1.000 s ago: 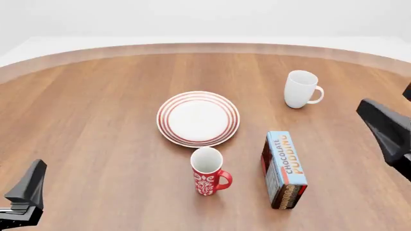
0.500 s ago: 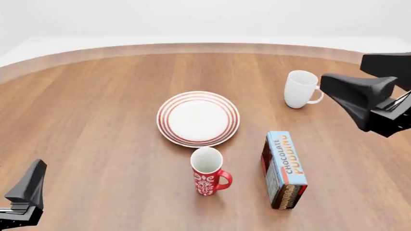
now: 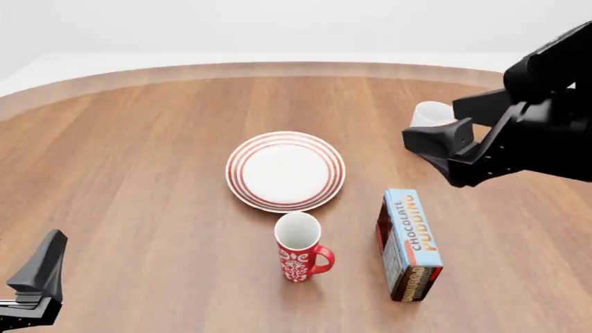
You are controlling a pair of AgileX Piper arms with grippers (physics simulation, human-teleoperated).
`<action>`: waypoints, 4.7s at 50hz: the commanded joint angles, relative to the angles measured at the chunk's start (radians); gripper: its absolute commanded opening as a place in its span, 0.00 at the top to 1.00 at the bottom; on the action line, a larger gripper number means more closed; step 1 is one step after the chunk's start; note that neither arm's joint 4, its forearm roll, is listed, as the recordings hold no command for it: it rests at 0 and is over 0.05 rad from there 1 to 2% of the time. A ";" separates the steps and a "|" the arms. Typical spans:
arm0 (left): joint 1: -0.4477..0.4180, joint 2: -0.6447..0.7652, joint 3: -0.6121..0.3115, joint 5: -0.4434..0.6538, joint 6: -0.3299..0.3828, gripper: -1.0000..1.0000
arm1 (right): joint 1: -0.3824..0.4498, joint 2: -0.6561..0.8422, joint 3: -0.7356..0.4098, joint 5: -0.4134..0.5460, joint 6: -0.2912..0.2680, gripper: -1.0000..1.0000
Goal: Pick up the red mug and put it on the plate
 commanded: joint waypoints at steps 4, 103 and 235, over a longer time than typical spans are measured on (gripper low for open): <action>0.000 0.000 0.000 0.000 0.000 0.00 | 0.047 0.082 -0.028 0.032 -0.001 0.00; 0.000 0.000 0.000 0.000 0.000 0.00 | 0.222 0.346 0.164 -0.199 0.129 0.00; 0.000 0.000 0.000 0.000 0.000 0.00 | 0.236 0.604 0.332 -0.510 0.232 0.00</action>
